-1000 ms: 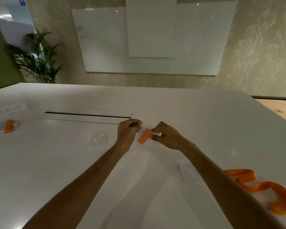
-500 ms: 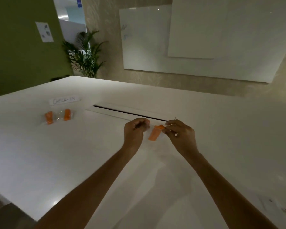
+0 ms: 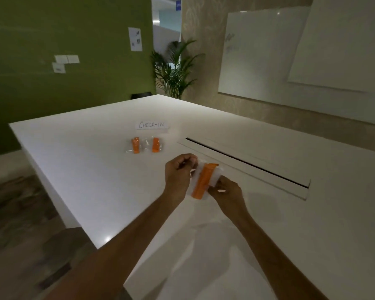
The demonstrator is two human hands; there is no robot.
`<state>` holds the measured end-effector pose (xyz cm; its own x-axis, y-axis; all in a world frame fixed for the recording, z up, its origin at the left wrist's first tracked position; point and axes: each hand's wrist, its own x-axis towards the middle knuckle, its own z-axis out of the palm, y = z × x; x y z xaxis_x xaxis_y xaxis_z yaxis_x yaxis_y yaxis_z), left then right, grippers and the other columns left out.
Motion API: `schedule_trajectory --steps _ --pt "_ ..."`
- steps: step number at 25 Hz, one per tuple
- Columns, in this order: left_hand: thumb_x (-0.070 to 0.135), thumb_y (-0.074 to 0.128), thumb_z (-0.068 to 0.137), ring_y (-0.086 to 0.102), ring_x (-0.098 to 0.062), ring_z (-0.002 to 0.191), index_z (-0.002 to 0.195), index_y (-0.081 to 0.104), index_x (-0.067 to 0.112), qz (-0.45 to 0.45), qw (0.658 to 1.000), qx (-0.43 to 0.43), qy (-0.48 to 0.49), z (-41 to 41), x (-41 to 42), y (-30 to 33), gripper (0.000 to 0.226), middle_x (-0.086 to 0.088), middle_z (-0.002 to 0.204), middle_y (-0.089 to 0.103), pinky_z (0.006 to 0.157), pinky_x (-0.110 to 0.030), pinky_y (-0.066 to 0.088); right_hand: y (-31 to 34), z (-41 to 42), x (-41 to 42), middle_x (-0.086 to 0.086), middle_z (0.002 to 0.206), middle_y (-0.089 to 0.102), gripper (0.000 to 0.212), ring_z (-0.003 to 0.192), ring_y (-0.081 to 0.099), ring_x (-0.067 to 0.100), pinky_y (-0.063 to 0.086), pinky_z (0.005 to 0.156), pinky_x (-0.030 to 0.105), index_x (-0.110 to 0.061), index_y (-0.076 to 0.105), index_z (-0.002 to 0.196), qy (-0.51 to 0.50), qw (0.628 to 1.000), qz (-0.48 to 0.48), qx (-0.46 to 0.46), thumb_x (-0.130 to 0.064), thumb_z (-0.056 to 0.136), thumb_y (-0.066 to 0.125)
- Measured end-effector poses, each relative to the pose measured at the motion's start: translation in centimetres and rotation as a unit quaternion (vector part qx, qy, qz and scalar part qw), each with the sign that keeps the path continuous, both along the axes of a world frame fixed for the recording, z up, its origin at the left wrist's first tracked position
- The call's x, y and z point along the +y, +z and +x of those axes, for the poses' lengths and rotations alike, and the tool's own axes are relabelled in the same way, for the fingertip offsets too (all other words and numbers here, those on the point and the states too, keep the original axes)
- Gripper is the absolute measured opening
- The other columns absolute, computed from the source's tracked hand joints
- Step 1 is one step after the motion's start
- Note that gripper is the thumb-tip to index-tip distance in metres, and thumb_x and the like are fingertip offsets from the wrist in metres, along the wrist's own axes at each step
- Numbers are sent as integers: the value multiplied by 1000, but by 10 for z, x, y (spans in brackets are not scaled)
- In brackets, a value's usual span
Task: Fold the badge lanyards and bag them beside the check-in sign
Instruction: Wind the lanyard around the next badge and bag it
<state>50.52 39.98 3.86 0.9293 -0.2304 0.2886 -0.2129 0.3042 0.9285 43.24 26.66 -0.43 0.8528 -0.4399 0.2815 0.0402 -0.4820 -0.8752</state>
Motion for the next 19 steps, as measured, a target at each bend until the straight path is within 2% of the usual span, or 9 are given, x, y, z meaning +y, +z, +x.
schedule_trajectory --steps 2,4,6,8,10,12,15,17,19 --pt "-1 56 89 63 -20 80 78 71 17 -4 1000 11 22 21 21 -4 26 -4 78 67 71 -36 54 -13 23 21 6 79 71 11 73 66 15 51 67 26 -6 67 84 41 999 28 12 -16 82 72" --pt "-1 57 88 63 -18 76 76 71 17 -4 999 25 40 40 38 -7 26 -3 75 67 69 -33 53 -20 43 37 15 73 67 18 66 59 19 47 66 31 5 62 78 55 996 62 14 -11 83 69" --pt "-1 58 87 62 -17 72 75 72 17 -6 998 47 52 58 54 -10 25 -2 72 67 68 -33 53 -22 62 51 16 66 57 23 63 49 19 41 63 32 10 55 72 64 993 92 21 -6 83 66" --pt "1 60 87 63 -16 68 77 72 14 -11 996 71 59 76 69 -12 20 -3 69 67 69 -35 54 -22 80 62 11 62 50 24 62 45 18 38 61 30 6 53 65 68 992 108 19 -4 83 66" --pt "2 62 87 63 -15 64 80 72 9 -15 994 85 63 94 83 -15 14 -5 68 67 74 -37 56 -21 97 71 10 63 56 20 61 51 17 43 59 27 -1 60 67 71 992 107 13 -7 84 67" --pt "3 63 86 63 -19 64 83 72 6 -3 993 90 80 114 97 -22 10 -8 70 67 79 -40 56 -23 114 79 8 68 65 14 64 57 15 50 64 29 -5 67 72 78 990 116 19 -11 85 68" --pt "7 60 88 64 -21 70 87 73 10 60 987 79 124 144 116 -37 13 -8 76 70 82 -40 54 -26 143 87 -13 50 56 31 53 51 9 46 59 27 -21 59 56 75 990 112 35 -12 83 70" --pt "16 59 90 66 -17 77 95 73 11 126 978 61 152 166 127 -48 15 -4 84 72 88 -37 54 -28 163 90 -12 49 54 29 53 50 11 46 59 29 -17 59 56 65 991 109 53 -14 82 72" --pt "24 55 93 65 -13 87 100 71 14 221 959 26 174 185 138 -58 21 -2 97 73 87 -27 50 -30 182 93 0 55 52 26 57 48 16 44 62 33 -3 60 61 57 989 125 63 -14 81 73"
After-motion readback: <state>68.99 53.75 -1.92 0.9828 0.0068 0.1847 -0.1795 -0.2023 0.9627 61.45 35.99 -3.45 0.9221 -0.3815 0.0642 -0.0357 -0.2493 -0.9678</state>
